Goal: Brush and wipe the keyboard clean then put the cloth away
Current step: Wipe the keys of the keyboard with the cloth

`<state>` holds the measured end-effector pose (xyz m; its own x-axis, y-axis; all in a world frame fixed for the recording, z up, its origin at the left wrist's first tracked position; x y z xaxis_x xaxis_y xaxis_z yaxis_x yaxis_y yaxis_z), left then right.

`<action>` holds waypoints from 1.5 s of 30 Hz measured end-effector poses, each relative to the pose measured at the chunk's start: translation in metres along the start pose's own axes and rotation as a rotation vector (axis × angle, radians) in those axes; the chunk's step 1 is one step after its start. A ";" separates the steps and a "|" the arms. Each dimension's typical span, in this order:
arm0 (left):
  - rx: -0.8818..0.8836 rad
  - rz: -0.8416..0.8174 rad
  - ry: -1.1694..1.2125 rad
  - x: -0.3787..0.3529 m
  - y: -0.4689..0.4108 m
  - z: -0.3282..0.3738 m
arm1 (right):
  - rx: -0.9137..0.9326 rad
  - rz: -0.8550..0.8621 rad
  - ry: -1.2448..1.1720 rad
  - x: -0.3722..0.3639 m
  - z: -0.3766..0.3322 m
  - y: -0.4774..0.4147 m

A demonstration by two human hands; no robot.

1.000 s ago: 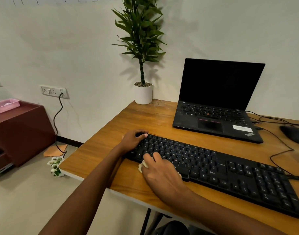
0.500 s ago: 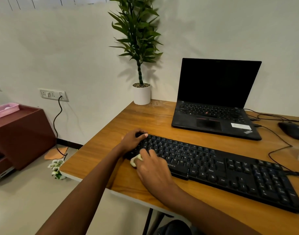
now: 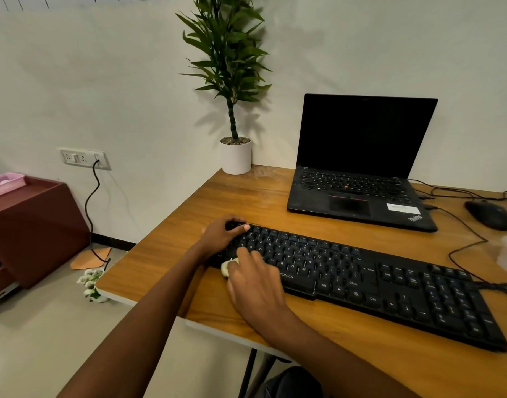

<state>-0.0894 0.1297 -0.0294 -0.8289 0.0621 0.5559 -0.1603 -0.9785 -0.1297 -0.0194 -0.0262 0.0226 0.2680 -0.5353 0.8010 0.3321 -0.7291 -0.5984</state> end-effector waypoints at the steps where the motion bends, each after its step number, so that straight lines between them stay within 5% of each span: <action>1: 0.005 -0.005 -0.004 0.000 0.000 0.000 | 0.008 0.004 0.006 0.005 0.006 0.006; 12: 0.030 -0.004 -0.100 0.001 -0.002 -0.013 | 0.048 -0.074 0.058 0.033 0.066 0.056; 21: 0.008 -0.002 -0.053 -0.001 0.003 0.001 | 0.165 -0.033 0.011 0.005 -0.013 -0.005; 26: 0.031 -0.014 -0.103 0.000 0.002 -0.006 | 0.315 -0.118 0.102 0.005 0.004 0.019; 36: 0.022 -0.032 -0.060 -0.002 0.004 -0.002 | 0.211 -0.118 0.084 0.060 0.101 0.093; 45: 0.024 0.008 -0.067 -0.003 0.000 -0.010 | 0.119 -0.089 -0.016 0.014 0.015 0.016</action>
<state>-0.0920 0.1310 -0.0391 -0.7924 0.0419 0.6085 -0.1401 -0.9835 -0.1147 0.0032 -0.0389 0.0246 0.2471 -0.4630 0.8512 0.4596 -0.7173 -0.5236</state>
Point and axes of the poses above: each hand's wrist, its own y-axis away from the middle knuckle, its own x-axis out of the back of the hand, z = x × y, the point moved 9 cm from there along -y, towards the middle knuckle, and after that the axes turned 3 degrees about -y, right-handed, at the moved point
